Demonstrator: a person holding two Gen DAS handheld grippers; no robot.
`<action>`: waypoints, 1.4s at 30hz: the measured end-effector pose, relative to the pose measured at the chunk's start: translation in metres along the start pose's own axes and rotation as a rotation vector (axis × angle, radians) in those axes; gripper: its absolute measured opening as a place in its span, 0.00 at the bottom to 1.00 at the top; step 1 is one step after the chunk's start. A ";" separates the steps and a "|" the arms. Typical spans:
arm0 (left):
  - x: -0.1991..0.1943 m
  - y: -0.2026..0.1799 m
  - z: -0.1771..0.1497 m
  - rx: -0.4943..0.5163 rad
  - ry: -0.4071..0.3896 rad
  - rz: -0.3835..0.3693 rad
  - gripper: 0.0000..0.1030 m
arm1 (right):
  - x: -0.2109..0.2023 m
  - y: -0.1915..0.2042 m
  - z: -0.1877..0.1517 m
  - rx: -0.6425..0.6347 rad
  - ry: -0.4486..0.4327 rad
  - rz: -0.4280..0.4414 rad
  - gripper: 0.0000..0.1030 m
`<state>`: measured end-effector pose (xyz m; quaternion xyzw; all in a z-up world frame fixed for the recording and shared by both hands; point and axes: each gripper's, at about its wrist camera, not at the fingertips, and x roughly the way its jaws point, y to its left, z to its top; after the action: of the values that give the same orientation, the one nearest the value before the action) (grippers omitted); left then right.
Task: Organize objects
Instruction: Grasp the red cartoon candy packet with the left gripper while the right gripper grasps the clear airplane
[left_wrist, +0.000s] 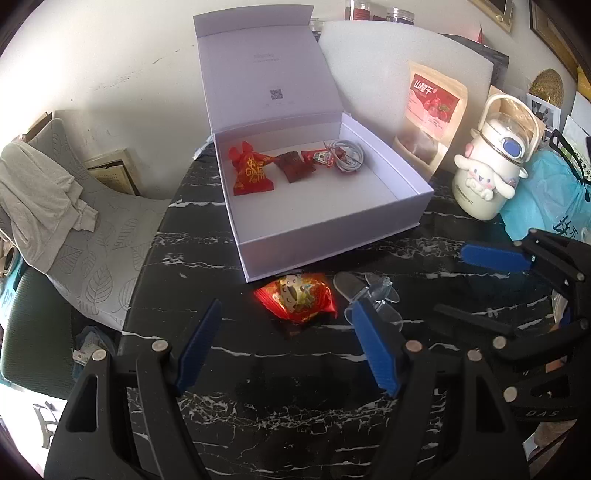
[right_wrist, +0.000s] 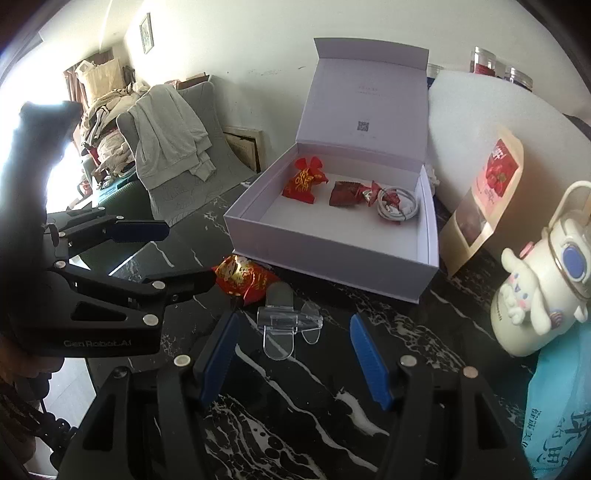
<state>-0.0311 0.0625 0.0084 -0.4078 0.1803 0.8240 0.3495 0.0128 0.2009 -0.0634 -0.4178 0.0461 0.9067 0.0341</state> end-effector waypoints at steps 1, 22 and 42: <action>0.002 0.000 -0.001 0.001 -0.005 -0.005 0.70 | 0.004 0.000 -0.001 0.001 0.008 0.006 0.62; 0.046 0.036 -0.010 -0.060 0.080 -0.028 0.70 | 0.078 -0.001 -0.002 0.011 0.130 0.063 0.73; 0.068 0.014 0.007 -0.025 0.108 -0.116 0.75 | 0.083 -0.029 -0.013 0.033 0.132 0.008 0.59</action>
<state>-0.0739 0.0857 -0.0417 -0.4659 0.1649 0.7814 0.3811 -0.0284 0.2301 -0.1359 -0.4758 0.0648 0.8765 0.0344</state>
